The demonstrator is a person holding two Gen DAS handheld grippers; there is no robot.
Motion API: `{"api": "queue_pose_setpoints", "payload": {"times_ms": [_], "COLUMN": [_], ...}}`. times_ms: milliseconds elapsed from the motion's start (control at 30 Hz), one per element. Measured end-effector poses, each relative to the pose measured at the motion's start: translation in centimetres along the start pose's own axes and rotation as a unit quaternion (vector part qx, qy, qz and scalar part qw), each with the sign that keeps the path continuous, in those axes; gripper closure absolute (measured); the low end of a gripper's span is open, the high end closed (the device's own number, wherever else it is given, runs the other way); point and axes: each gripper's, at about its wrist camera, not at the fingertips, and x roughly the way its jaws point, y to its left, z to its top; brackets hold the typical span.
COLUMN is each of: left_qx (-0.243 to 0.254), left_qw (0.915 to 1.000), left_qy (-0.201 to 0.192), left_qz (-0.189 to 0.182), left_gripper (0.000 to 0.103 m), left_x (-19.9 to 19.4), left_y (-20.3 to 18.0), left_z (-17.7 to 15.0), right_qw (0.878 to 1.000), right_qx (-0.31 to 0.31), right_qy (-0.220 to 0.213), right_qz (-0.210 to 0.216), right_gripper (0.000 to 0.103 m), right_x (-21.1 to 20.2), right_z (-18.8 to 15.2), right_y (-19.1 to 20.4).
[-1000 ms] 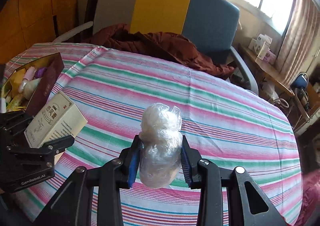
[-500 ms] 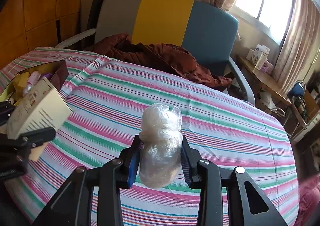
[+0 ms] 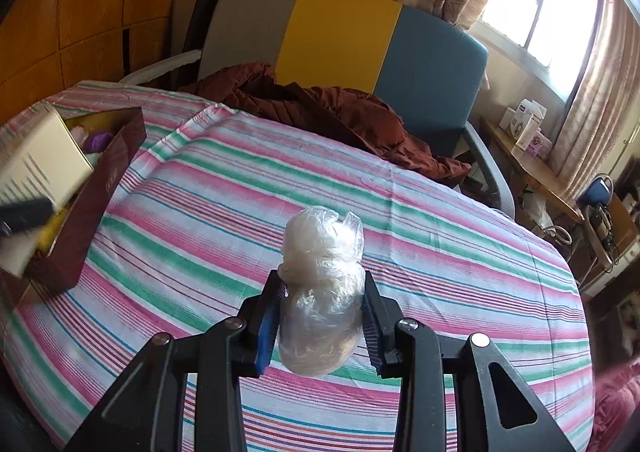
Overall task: Organize objects
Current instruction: 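Carry the cream box and wrapped cotton over the gold tray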
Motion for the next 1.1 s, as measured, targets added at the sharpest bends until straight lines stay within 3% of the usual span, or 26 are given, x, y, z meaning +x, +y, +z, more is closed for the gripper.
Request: {"api": "queue_pose_setpoints", "payload": {"times_ms": [433,767,1100], "left_qx": [-0.056,-0.147,-0.168], "left_qw": [0.9928,0.9804,0.9752], "left_qy": [-0.051,-0.058,-0.065], "left_qz": [0.093,0.117,0.129], "left_gripper": [0.051,0.051,0.051], "left_x": [-6.4,-9.2,-10.4], "left_y": [10.1,17.9,19.9], "left_z": [-2.0,-6.1,-7.8], "right_qw": [0.999,0.993,0.980], "right_qx": [-0.007,-0.047,-0.032], "right_qy": [0.044,-0.006,-0.022], "right_qz": [0.029,0.107,0.194], "right_gripper": [0.066,0.066,0.066], "right_x": [1.4,-3.2,-4.2], "right_z": [0.2,5.2,8.0], "right_y": [3.2,12.8,21.6]}}
